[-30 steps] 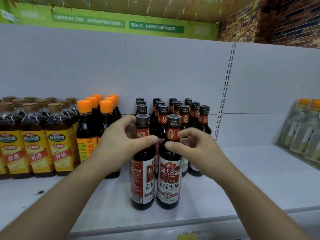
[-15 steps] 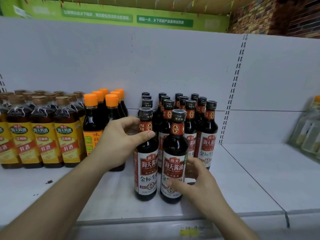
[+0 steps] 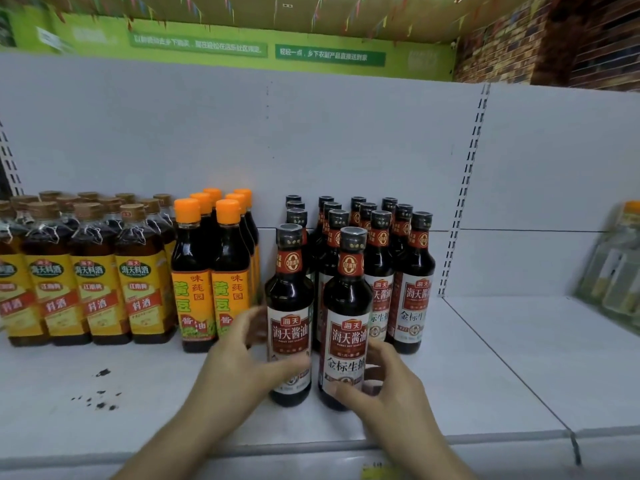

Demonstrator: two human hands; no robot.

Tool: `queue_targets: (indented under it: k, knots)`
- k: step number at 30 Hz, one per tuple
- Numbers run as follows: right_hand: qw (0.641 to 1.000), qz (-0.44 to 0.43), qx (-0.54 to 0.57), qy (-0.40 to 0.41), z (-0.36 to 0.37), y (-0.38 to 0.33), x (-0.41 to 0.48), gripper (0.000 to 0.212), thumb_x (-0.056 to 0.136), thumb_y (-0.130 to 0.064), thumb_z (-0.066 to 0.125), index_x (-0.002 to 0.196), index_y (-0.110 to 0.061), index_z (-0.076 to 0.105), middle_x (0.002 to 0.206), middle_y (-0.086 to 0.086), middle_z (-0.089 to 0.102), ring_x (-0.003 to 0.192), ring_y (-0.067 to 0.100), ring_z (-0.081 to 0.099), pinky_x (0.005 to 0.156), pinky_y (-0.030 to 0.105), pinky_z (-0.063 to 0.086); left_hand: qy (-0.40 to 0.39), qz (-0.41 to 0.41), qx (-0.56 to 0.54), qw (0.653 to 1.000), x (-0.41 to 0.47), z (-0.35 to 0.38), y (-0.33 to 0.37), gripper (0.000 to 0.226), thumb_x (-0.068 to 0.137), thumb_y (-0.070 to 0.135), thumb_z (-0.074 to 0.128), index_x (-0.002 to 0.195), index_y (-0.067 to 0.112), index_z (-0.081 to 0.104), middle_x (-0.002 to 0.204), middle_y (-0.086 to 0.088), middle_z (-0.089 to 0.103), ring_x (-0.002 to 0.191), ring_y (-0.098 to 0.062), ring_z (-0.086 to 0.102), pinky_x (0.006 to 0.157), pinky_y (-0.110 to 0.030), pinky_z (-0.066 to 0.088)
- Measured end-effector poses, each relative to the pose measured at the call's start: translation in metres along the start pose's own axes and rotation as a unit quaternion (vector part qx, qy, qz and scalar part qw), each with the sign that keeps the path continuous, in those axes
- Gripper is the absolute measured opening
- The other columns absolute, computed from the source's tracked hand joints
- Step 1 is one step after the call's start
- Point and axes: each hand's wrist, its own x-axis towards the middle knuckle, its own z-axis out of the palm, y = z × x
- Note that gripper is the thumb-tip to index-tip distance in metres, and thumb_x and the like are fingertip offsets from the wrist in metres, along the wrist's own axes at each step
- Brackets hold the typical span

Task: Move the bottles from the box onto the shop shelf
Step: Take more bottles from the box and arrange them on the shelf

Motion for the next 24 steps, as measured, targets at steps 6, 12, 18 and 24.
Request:
queue_targets:
  k: [6,12,18,24]
  knots:
    - [1.0,-0.005,-0.018,-0.001,0.004,0.004,0.005,0.056,0.077,-0.035,0.087,0.122,-0.048,0.054,0.114,-0.026,0.068,0.098,-0.007,0.066,0.082,0.017,0.056,-0.005,-0.034,0.024,0.999,0.001,0.014,-0.026,0.059,0.066,0.042,0.094,0.114,0.035,0.06,0.103,0.021,0.071,0.084,0.014,0.064,0.072,-0.012,0.048]
    - [1.0,-0.004,-0.006,-0.009,0.006,0.007,0.015,0.052,0.079,-0.032,0.086,0.119,-0.047,0.057,0.113,-0.027,0.069,0.094,-0.001,0.071,0.085,0.024,0.058,-0.017,-0.026,0.005,1.0,0.01,0.015,-0.031,0.057,0.071,0.034,0.093,0.12,0.028,0.064,0.104,0.017,0.074,0.086,0.01,0.068,0.081,-0.018,0.054]
    - [1.0,-0.007,-0.012,-0.005,0.009,0.01,0.025,0.055,0.079,-0.035,0.085,0.127,-0.041,0.057,0.114,-0.023,0.071,0.1,-0.002,0.069,0.092,0.028,0.058,-0.009,-0.024,0.013,1.0,0.017,0.019,-0.034,0.059,0.07,0.038,0.093,0.12,0.032,0.063,0.104,0.02,0.073,0.088,0.01,0.067,0.087,-0.027,0.058]
    - [1.0,-0.007,-0.018,-0.005,0.01,0.013,0.032,0.055,0.08,-0.035,0.085,0.127,-0.041,0.057,0.114,-0.023,0.072,0.102,-0.003,0.068,0.094,0.032,0.058,-0.002,-0.027,0.013,1.0,0.023,0.023,-0.034,0.058,0.07,0.038,0.092,0.12,0.031,0.063,0.107,0.02,0.073,0.096,0.0,0.07,0.092,-0.033,0.059]
